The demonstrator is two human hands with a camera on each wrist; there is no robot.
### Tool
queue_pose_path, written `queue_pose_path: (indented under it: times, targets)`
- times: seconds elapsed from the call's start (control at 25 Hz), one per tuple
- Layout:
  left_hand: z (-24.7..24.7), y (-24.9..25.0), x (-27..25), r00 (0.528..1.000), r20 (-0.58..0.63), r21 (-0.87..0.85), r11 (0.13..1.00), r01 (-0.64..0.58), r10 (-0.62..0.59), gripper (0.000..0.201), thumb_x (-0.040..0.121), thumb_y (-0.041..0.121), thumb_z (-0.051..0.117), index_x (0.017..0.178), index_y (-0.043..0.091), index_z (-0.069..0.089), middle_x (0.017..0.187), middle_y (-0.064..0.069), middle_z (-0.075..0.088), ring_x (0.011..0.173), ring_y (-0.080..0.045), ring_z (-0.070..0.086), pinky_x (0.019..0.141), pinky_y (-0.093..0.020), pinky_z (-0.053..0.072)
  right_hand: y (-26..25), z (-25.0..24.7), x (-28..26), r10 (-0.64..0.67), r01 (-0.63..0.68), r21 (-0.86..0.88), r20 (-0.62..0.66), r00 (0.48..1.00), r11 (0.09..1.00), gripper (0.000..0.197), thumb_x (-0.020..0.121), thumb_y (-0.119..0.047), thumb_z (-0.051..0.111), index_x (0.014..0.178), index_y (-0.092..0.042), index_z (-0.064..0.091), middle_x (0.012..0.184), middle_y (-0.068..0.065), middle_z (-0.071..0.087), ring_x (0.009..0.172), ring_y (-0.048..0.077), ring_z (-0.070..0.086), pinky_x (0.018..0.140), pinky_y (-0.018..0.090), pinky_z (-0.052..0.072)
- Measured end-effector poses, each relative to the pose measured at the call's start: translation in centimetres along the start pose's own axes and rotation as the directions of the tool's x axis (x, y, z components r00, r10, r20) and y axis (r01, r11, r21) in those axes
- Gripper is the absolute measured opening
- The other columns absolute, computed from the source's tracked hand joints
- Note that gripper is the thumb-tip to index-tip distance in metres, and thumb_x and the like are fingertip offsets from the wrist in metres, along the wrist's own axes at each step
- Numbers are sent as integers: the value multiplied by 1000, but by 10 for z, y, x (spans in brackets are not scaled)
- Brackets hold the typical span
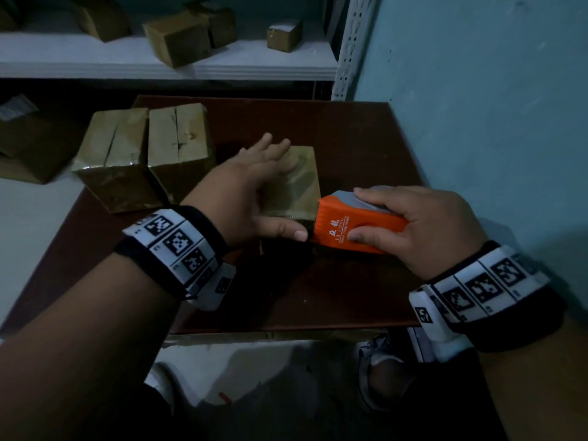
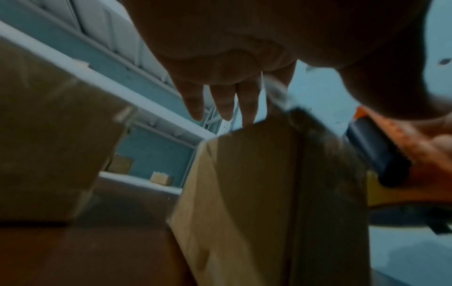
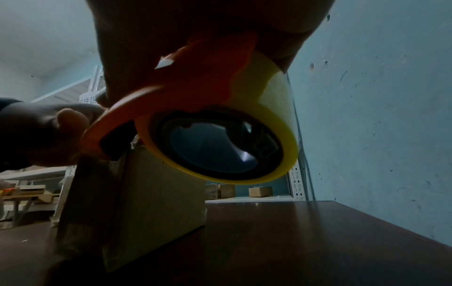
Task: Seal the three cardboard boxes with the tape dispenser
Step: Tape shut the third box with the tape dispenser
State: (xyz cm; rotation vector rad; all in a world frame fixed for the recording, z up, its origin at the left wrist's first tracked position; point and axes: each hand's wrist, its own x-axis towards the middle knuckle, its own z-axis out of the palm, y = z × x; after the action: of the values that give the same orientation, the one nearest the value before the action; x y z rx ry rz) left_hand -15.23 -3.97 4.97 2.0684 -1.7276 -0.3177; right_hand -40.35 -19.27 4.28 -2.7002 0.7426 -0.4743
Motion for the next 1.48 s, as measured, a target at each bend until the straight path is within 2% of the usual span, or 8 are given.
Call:
queue_pose_path:
  times: [0.16,0.28,0.44,0.72,1.0,1.16,1.32,1.48]
  targets:
    - [13,-5,16,992,92,48,995,-92,87,102,68,89,58,146,24,58,164,4,40,159,-17,17,130,-54,14,5,0,3,-35,35,-37,1,999,999,74,80,-83,55,138,-39,66,129,-7,73,111,16,70,97,42,54]
    - [17,-13,21,991,42,24,992,-127,126,96,69,88,58,140,23,65,158,6,49,156,-15,28,129,-56,20,9,-1,4,-15,16,-52,28,999,998,75,80,-85,51,141,-42,62,127,-7,74,109,19,70,97,44,55]
    - [16,-9,23,996,90,27,999,-26,24,90,71,77,61,144,24,62,161,5,44,157,-18,27,128,-56,20,11,-2,7,-60,61,-65,30,998,996,74,82,-83,52,141,-39,64,124,-4,75,108,20,71,94,49,56]
    - [30,-12,22,992,-46,-21,992,-122,121,79,78,75,68,130,15,72,152,-3,56,152,-24,36,126,-62,23,22,-19,6,9,-8,-38,14,1000,999,73,76,-84,57,137,-44,66,125,-8,75,107,15,70,90,26,45]
    - [31,-17,21,995,-29,-60,993,-97,95,86,72,80,61,134,21,70,154,6,53,155,-16,32,129,-56,20,27,-24,5,48,-46,-106,13,999,993,74,78,-84,53,138,-43,65,132,-8,72,115,18,69,95,26,44]
    - [30,-14,23,996,-13,-51,995,-91,91,88,71,81,61,135,21,69,155,6,52,155,-15,31,130,-53,16,25,-17,12,41,-45,-171,-25,999,984,72,79,-80,55,137,-39,68,129,-4,74,114,23,70,100,37,49]
    - [28,-10,25,998,34,-15,999,-50,51,95,68,84,48,138,24,67,159,9,47,157,-14,26,131,-50,12,13,-2,18,126,-129,-191,-27,992,973,65,83,-80,59,132,-39,71,124,-3,76,112,24,70,98,37,51]
    - [29,-9,19,997,-6,-50,996,-74,74,88,69,82,57,135,25,69,156,9,51,156,-16,29,130,-54,18,33,-22,19,382,-404,-313,-132,915,859,59,81,-76,66,120,-31,74,114,4,76,106,34,70,89,45,56]
